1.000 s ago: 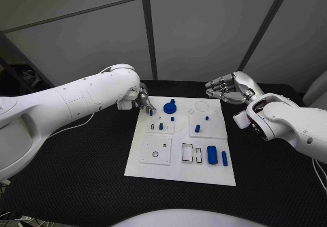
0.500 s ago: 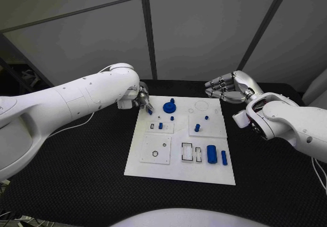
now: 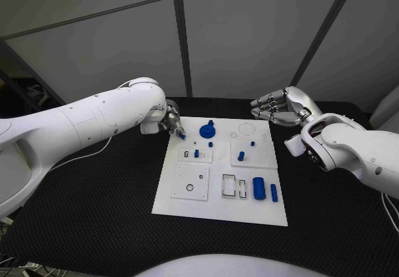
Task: Assemble the parts on the task board
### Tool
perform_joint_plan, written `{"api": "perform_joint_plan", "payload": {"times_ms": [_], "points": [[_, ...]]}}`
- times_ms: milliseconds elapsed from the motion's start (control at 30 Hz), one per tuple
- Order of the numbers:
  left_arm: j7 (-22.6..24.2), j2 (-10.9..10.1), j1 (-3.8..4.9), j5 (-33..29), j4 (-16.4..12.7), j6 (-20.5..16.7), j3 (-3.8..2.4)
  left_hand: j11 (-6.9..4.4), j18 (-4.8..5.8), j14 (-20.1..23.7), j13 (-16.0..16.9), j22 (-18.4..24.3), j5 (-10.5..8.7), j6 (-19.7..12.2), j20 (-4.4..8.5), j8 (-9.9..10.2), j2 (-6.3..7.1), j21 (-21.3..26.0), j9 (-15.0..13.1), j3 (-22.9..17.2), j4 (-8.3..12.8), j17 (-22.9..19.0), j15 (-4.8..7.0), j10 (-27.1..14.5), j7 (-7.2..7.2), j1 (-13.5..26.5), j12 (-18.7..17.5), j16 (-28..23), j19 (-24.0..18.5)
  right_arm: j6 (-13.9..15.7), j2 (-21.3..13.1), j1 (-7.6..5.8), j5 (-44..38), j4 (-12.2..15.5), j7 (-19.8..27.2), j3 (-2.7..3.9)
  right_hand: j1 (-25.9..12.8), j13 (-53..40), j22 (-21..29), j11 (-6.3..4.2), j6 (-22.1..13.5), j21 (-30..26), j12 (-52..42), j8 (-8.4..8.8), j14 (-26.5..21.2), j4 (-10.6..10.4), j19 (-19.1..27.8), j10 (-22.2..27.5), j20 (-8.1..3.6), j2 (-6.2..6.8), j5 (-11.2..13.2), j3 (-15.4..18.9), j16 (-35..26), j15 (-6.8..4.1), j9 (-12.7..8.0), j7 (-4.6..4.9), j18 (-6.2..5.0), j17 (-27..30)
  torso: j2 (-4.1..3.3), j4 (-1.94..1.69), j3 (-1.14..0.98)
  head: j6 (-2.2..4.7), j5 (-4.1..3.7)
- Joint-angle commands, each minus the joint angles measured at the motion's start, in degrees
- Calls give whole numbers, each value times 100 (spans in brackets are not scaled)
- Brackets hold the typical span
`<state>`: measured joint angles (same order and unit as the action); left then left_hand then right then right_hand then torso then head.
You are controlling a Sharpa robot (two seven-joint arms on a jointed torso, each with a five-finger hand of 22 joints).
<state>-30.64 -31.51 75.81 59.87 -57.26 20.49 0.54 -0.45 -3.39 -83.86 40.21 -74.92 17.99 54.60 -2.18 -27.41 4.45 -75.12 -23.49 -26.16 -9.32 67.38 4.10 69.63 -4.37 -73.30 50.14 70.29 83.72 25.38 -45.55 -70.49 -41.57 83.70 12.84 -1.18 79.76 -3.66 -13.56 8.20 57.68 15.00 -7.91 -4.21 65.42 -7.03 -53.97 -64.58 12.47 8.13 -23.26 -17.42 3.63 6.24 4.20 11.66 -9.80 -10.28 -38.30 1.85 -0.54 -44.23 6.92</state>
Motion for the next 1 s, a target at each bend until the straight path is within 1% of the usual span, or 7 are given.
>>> {"api": "perform_joint_plan", "payload": {"times_ms": [33, 133, 400, 567, 633, 833, 1000], "points": [[106, -148, 7, -334, -235, -320, -1, -13, -48, -108, 18, -54, 1, 75, 14, -101, 192, 2, -63, -1105, 795, 35, -4, 126, 25, 191, 43, 44, 27, -32, -4, -11, 13, 5, 20, 5, -36, 7, 15, 18, 2, -39, 19, 32, -23, 13, -46, 14, 12, -12, -24, 6, 4, 14, -1, 19, -64, 12, 3, -6, -1, -1, 10], [98, -321, 7, -498, -505, -479, 0, -41, -36, -118, 85, -100, 60, 109, 25, -186, 311, -33, -115, -1357, 903, 54, 26, 231, 44, 339, 124, 63, 52, -31, -10, -11, 13, 3, 20, 5, -36, 7, 15, 18, 2, -40, 19, 32, -23, 13, -47, 13, 12, -12, -24, 5, 4, 14, -1, 19, -64, 13, 1, -4, 1, -7, 18], [58, -777, -23, -709, -1276, -806, 8, -70, -20, -123, 172, -174, 228, 165, 53, -281, 459, -96, -173, -1551, 1036, 62, 52, 368, 90, 484, 220, 71, 90, -30, -21, -11, 13, -1, 20, 5, -39, 7, 18, 19, 2, -43, 19, 32, -23, 13, -49, 14, 12, -11, -25, 7, 4, 14, -1, 21, -64, 14, 1, -2, 1, -14, 37], [52, -988, -69, -614, -1689, -1035, 28, -91, -10, -127, 213, -219, 453, 206, 70, -334, 545, -133, -206, -1626, 1101, 69, 70, 449, 112, 570, 262, 77, 112, -32, -21, -11, 13, -7, 21, 5, -39, 7, 18, 19, 2, -43, 19, 32, -23, 13, -49, 14, 12, -11, -25, 7, 4, 14, -1, 21, -64, 14, 4, 1, 2, -9, 46], [38, -1047, -96, -544, -1816, -1092, 53, -94, -8, -127, 222, -226, 468, 212, 72, -340, 553, -139, -209, -1631, 1108, 70, 72, 459, 115, 576, 270, 79, 115, -33, -20, -11, 13, -9, 22, 5, -39, 7, 18, 19, 2, -43, 19, 32, -23, 13, -49, 14, 12, -11, -25, 7, 4, 14, -1, 21, -64, 14, 2, 1, 3, -14, 54], [3, -1136, -156, -264, -2066, -1154, 194, -102, -4, -128, 235, -245, 504, 229, 77, -357, 577, -157, -218, -1645, 1129, 71, 78, 487, 124, 594, 284, 79, 124, -35, -16, -11, 13, -16, 27, 5, -39, 7, 18, 19, 2, -43, 19, 32, -23, 13, -49, 14, 12, -11, -25, 7, 4, 14, -1, 21, -64, 14, 3, 6, 4, -14, 60], [-29, -1157, -198, -104, -2150, -1187, 236, -104, -4, -128, 241, -247, 510, 233, 78, -360, 581, -158, -220, -1647, 1132, 70, 79, 493, 126, 598, 290, 79, 125, -37, -21, -11, 13, -17, 28, 4, -48, 7, 23, 22, 0, -49, 18, 32, -22, 9, -54, 14, 13, -9, -26, 11, 5, 15, -1, 25, -63, 18, 1, 10, 7, -14, 62]]}}
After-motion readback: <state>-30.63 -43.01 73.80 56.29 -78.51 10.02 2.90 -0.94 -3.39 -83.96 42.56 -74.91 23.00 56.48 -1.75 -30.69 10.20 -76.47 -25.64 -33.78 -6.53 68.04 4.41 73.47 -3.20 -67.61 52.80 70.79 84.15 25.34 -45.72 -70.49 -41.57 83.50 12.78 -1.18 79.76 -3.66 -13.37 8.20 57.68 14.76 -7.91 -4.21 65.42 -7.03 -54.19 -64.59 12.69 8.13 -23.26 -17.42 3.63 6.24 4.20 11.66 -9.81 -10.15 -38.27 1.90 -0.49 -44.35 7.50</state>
